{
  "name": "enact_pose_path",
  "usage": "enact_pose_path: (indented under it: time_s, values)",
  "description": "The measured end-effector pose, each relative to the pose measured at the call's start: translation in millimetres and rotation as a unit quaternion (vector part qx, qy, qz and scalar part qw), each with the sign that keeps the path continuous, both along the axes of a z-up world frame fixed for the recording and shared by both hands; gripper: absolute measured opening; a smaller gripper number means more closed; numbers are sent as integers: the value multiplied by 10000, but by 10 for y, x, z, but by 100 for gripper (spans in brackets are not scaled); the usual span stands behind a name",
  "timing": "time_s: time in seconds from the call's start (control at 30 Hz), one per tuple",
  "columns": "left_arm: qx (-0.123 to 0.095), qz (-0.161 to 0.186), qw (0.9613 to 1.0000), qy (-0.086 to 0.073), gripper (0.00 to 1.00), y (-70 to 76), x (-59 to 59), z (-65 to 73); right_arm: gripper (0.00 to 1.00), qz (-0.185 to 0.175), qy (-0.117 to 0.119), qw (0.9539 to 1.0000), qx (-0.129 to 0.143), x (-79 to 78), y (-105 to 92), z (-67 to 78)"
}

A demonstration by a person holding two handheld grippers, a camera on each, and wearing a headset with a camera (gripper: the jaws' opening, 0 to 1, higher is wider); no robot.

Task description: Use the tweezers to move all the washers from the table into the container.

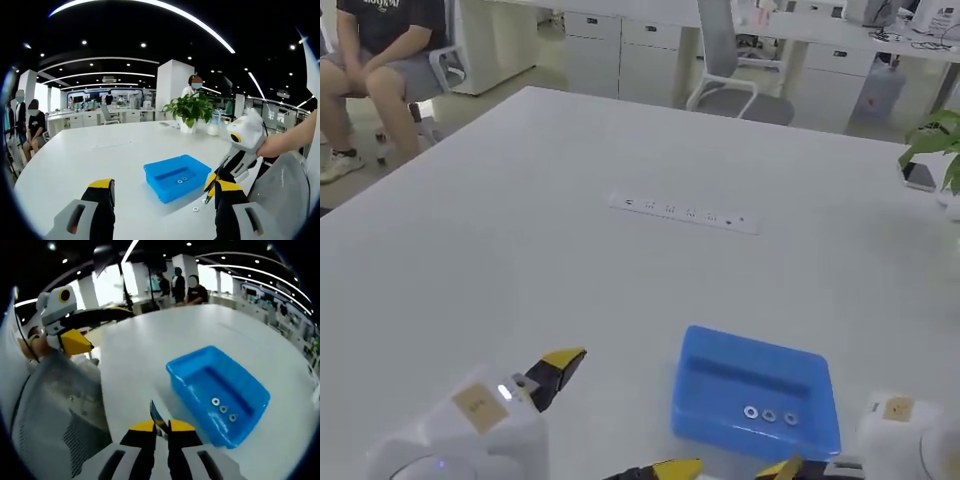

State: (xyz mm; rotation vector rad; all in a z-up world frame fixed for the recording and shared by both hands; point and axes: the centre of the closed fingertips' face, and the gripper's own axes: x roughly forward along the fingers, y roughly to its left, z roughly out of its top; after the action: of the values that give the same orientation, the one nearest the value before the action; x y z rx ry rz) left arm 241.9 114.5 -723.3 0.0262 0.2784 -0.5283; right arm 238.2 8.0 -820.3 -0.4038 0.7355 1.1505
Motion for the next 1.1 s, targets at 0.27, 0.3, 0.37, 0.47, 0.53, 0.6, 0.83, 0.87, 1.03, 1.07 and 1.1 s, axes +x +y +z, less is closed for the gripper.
enact_pose_path:
  time_s: [0.27, 0.3, 0.37, 0.47, 0.53, 0.6, 0.83, 0.87, 1.03, 1.07, 1.1]
  values:
    - [20, 25, 10000, -20, 84, 11, 2, 6, 4, -5, -146, 9998, 111, -1, 30, 8]
    - [34, 28, 10000, -22, 84, 12, 2, 5, 3, -10, -192, 9998, 103, 0, 28, 8]
    - [43, 40, 10000, -18, 84, 15, 3, 4, 3, -66, -210, 9996, 174, 6, 40, 14]
    - [20, 50, 10000, -17, 84, 21, 6, 5, 3, -272, -151, 9992, 255, 31, 27, 12]
    - [31, 40, 10000, -26, 84, 16, 4, 7, 3, -407, -125, 9986, 301, 49, 6, 12]
    - [46, 35, 10000, -29, 84, 12, 2, 7, 3, -546, -71, 9977, 385, 60, -15, 13]
    - [22, 96, 9999, -34, 84, 35, 9, 13, 3, -1502, 473, 9831, 935, 150, -145, 65]
    - [22, 96, 9999, -35, 84, 34, 9, 15, 3, -1511, 457, 9829, 943, 157, -162, 86]
    - [26, 66, 10000, -46, 84, 23, 9, 20, 3, -1655, 402, 9799, 1041, 202, -221, 262]
    - [20, 66, 10000, -48, 84, 21, 9, 22, 3, -1673, 373, 9793, 1076, 213, -229, 314]
    - [21, 71, 10000, -47, 84, 23, 10, 22, 3, -1687, 359, 9790, 1089, 219, -233, 345]
